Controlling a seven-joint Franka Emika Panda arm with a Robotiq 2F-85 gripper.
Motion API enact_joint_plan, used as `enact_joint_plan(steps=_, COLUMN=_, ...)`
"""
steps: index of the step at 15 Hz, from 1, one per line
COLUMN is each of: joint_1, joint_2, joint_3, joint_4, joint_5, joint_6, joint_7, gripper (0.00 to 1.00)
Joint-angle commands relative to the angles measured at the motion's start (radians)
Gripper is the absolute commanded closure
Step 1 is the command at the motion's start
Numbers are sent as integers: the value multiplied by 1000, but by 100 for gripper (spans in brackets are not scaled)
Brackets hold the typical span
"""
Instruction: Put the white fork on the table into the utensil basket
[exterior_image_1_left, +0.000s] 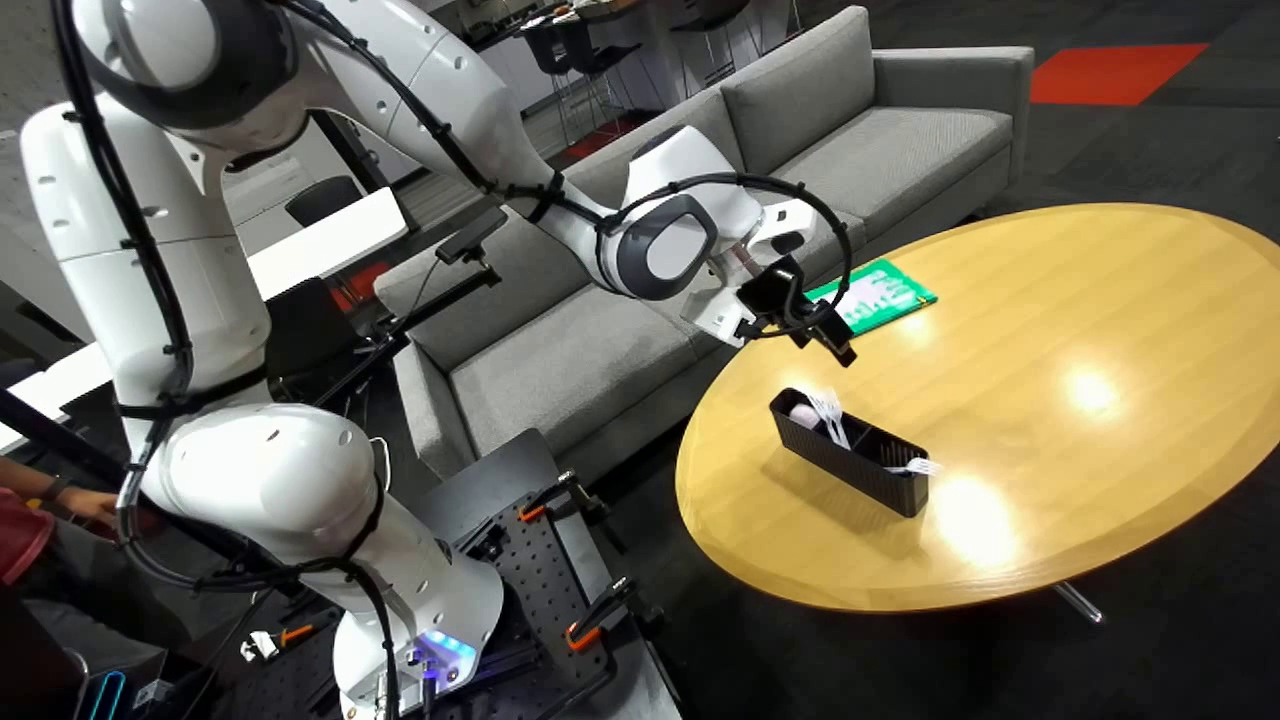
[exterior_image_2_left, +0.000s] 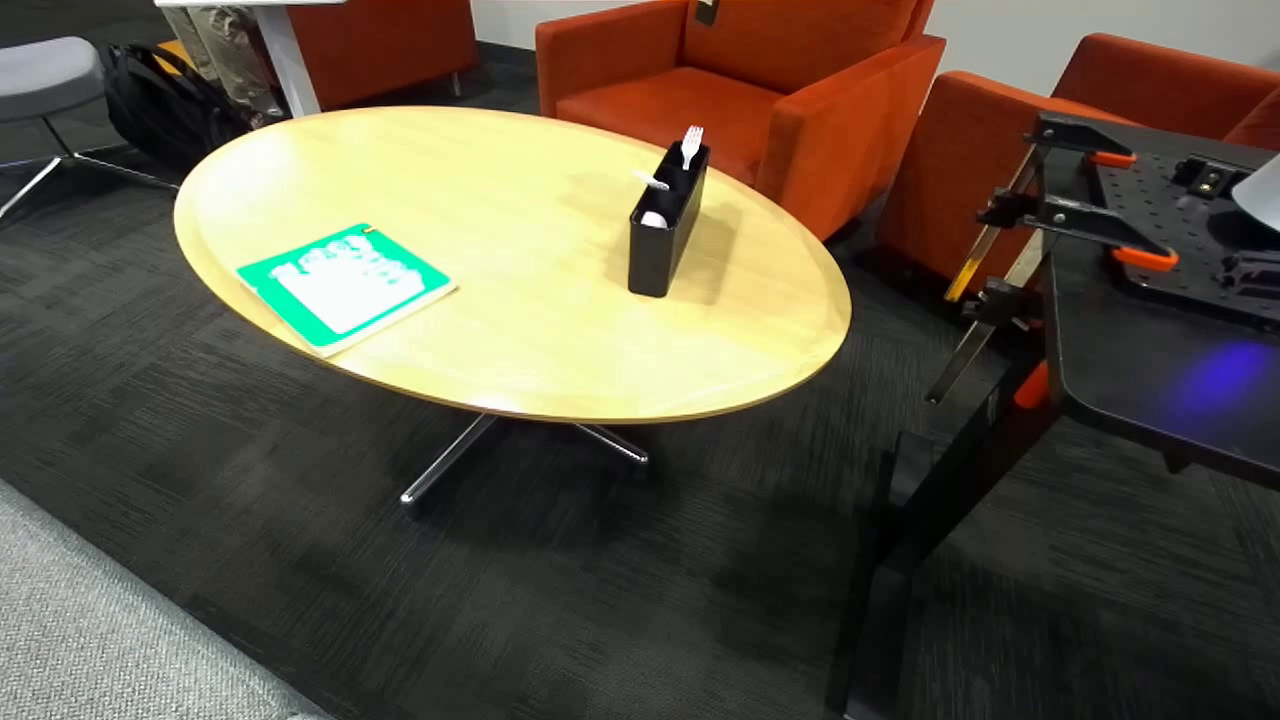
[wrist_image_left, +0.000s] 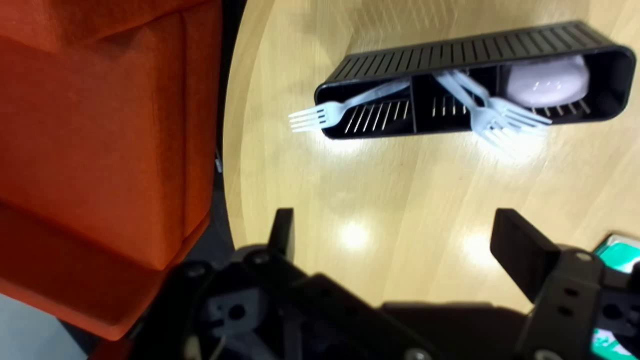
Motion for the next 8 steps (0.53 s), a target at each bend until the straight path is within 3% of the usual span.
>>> enact_joint_plan(steps=1, joint_1=-116, joint_2=-55, joint_3=97, joint_4=2, joint_5=-138, joint_6=-49, joint_7=60, gripper=0)
enact_joint_plan(steps=3, joint_1=-202, joint_2=-107, joint_3=176, joint_4=0, joint_5=-181, joint_6=-103, joint_7=46, gripper=0)
enact_joint_plan(steps=8, joint_1=-220, joint_2=-124, joint_3=194, joint_4=-12, joint_5=-185, joint_6=-107, joint_7=41, gripper=0)
